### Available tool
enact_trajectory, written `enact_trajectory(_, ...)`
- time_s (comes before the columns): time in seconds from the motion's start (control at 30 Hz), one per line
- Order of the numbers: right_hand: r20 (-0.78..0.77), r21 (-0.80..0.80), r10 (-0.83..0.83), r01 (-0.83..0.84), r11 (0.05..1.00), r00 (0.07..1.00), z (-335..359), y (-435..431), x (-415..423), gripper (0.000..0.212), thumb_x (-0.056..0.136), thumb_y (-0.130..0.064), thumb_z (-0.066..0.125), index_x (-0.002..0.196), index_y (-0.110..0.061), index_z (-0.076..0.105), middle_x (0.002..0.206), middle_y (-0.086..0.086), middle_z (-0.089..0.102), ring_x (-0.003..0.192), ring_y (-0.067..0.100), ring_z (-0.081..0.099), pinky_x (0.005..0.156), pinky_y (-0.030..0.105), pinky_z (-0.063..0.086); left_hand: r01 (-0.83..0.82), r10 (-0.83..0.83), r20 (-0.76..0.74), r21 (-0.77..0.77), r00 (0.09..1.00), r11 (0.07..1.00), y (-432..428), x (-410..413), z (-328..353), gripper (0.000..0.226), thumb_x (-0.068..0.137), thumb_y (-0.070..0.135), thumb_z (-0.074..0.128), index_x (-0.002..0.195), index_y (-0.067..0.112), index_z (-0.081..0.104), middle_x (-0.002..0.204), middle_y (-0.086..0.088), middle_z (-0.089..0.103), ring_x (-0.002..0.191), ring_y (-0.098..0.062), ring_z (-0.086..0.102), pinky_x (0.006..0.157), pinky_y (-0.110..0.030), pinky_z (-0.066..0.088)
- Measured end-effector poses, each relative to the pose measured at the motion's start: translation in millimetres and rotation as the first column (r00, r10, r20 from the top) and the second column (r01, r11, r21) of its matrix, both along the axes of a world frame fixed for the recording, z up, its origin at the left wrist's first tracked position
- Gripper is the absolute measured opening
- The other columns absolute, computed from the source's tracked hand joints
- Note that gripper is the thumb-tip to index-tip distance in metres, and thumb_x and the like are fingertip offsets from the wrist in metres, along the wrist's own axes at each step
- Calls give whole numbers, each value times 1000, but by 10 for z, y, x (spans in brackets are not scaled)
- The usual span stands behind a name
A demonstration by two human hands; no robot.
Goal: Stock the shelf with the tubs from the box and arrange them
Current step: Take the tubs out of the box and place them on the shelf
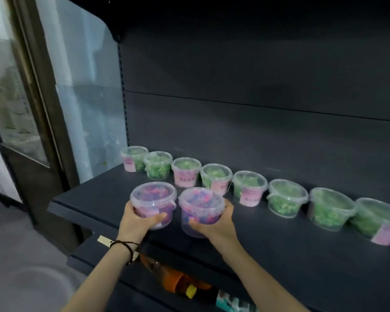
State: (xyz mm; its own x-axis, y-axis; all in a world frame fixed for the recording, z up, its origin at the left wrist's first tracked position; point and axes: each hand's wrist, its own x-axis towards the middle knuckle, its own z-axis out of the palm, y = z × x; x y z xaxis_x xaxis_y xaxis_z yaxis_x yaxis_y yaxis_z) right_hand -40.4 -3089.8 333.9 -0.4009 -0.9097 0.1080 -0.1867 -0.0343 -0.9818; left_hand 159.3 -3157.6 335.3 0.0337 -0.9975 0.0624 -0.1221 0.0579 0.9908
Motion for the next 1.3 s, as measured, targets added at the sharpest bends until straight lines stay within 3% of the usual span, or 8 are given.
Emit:
enact_trajectory(0.17,-47,13,1,0,1000,999,-84,-541,376,104,55,-24,93,136,-26,27,126,-11,48,116,8,50,90,21,42,-29,29,24,-8,999,1000,-621,377,-117,124,28,35,90,137,11,35,124,-3,50,111,-18,49,93,-31,41)
enact_trajectory(0.27,-48,-11,-56,55,998,997,-93,-810,643,99,56,-21,92,132,-27,29,120,-13,49,111,6,51,82,13,41,-27,27,4,-56,1000,998,-1045,581,-141,111,50,3,92,139,6,26,130,-5,44,118,-20,45,96,-31,39)
enact_trajectory(0.37,-34,-24,-85,84,996,996,-129,-1063,911,95,56,-18,92,125,-32,28,114,-20,49,101,-5,52,70,2,42,6,-3,41,-93,999,996,-1433,810,-174,99,54,-5,87,133,3,28,124,-5,45,111,-17,45,91,-30,39)
enact_trajectory(0.53,-49,-20,-126,125,992,991,-108,-1557,1316,95,54,-16,93,122,-34,29,115,-18,51,100,-7,52,69,-2,42,70,-60,156,-63,986,996,-2142,1219,-165,96,50,14,93,128,4,39,124,-9,54,111,-27,53,91,-37,44)
enact_trajectory(0.7,-88,20,-179,181,983,980,-139,-1916,1571,96,55,-26,91,128,-36,30,118,-20,53,101,-8,54,73,2,42,145,-134,230,-30,964,989,-2521,1381,-206,116,21,51,90,122,11,48,117,-4,60,104,-24,59,90,-43,50)
enact_trajectory(1.1,-158,68,-147,160,985,976,-215,-1828,1528,114,59,-35,89,148,-21,20,142,-6,42,130,9,41,109,31,37,195,-157,267,-121,951,973,-2375,1471,-222,83,61,11,88,131,5,46,123,-5,54,111,-21,50,92,-34,42)
enact_trajectory(1.2,-213,92,-162,184,979,963,-200,-1492,1393,87,73,-38,81,144,-19,35,143,-2,45,125,12,46,104,28,40,123,-76,307,-138,949,983,-2090,1470,-263,68,67,14,84,125,2,50,122,-14,56,115,-32,50,98,-45,41)
enact_trajectory(1.3,-247,85,-210,237,968,946,-123,-991,1191,65,80,-33,76,136,-18,45,130,-4,52,112,11,53,89,19,42,164,-118,340,-110,933,980,-1694,1356,-225,67,63,44,81,116,13,55,119,-10,59,114,-31,53,99,-50,42)
